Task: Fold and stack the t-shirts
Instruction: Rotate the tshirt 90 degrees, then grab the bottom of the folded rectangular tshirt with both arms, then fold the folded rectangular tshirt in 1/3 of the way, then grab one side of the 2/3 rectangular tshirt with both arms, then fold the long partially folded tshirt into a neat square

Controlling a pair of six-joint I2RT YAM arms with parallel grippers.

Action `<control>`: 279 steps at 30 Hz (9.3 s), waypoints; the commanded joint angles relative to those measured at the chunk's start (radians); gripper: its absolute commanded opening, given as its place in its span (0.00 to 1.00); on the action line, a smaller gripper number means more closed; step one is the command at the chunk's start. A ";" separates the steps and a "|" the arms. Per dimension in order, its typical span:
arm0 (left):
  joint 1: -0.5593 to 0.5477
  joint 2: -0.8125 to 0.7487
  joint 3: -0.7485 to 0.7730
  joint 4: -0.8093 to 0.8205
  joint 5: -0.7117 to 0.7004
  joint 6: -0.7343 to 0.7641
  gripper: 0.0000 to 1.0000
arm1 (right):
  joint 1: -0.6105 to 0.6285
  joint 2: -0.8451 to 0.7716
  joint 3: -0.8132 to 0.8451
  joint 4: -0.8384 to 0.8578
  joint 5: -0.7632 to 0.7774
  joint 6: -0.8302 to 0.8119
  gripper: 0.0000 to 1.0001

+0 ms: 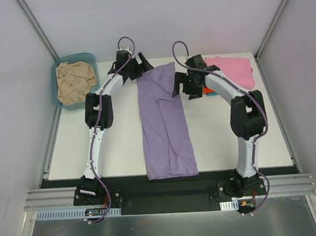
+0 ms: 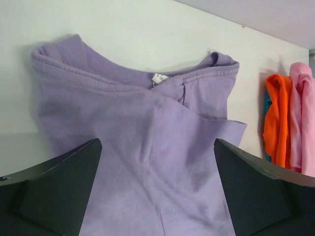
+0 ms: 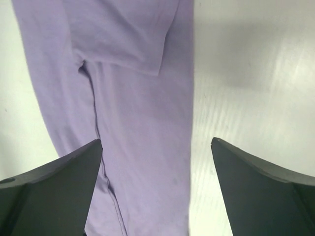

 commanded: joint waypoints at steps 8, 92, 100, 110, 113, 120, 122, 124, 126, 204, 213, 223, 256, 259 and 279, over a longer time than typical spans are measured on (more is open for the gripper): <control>-0.006 -0.449 -0.234 -0.073 0.044 0.066 0.99 | 0.069 -0.700 -0.389 0.046 0.417 -0.067 0.97; -0.672 -1.614 -1.747 -0.193 -0.113 -0.338 0.00 | 0.334 -1.021 -1.084 0.139 -0.140 0.184 0.07; -0.521 -1.526 -1.520 -0.179 -0.196 -0.116 0.00 | 0.248 -0.896 -0.885 0.197 -0.042 0.188 0.05; -0.319 -1.289 -1.267 -0.164 -0.162 0.047 0.00 | 0.140 -0.624 -0.561 0.208 -0.042 0.127 0.04; -0.262 -1.197 -1.186 -0.156 -0.113 0.089 0.00 | 0.104 -0.534 -0.463 0.211 -0.076 0.122 0.03; -0.182 -1.023 -1.000 -0.156 -0.094 0.118 0.00 | 0.050 -0.368 -0.300 0.218 -0.106 0.105 0.02; -0.167 -0.981 -0.974 -0.156 -0.094 0.118 0.00 | 0.040 -0.317 -0.271 0.218 -0.094 0.098 0.02; -0.145 -0.954 -0.940 -0.156 -0.081 0.123 0.00 | 0.037 -0.271 -0.233 0.218 -0.099 0.090 0.02; -0.136 -0.921 -0.914 -0.156 -0.074 0.124 0.00 | 0.029 -0.242 -0.199 0.217 -0.112 0.085 0.03; -0.378 -1.511 -1.655 -0.242 -0.140 -0.135 0.99 | 0.399 -0.838 -0.946 0.232 0.081 0.148 0.97; -0.378 -1.709 -1.724 -0.426 -0.236 -0.181 0.99 | 0.399 -0.966 -1.022 0.246 0.047 0.115 0.97; -0.378 -1.658 -1.822 -0.342 -0.268 -0.261 0.75 | 0.400 -0.819 -1.059 0.349 0.016 0.142 0.91; -0.366 -1.974 -1.848 -0.334 -0.053 -0.196 0.00 | 0.405 -0.976 -0.995 0.151 -0.350 0.107 0.01; -0.365 -2.051 -1.810 -0.338 -0.025 -0.186 0.00 | 0.403 -1.017 -0.928 0.042 -0.404 0.067 0.01; -0.342 -1.793 -1.505 -0.288 -0.358 -0.049 0.00 | 0.144 -0.908 -0.765 0.013 -0.510 -0.065 0.01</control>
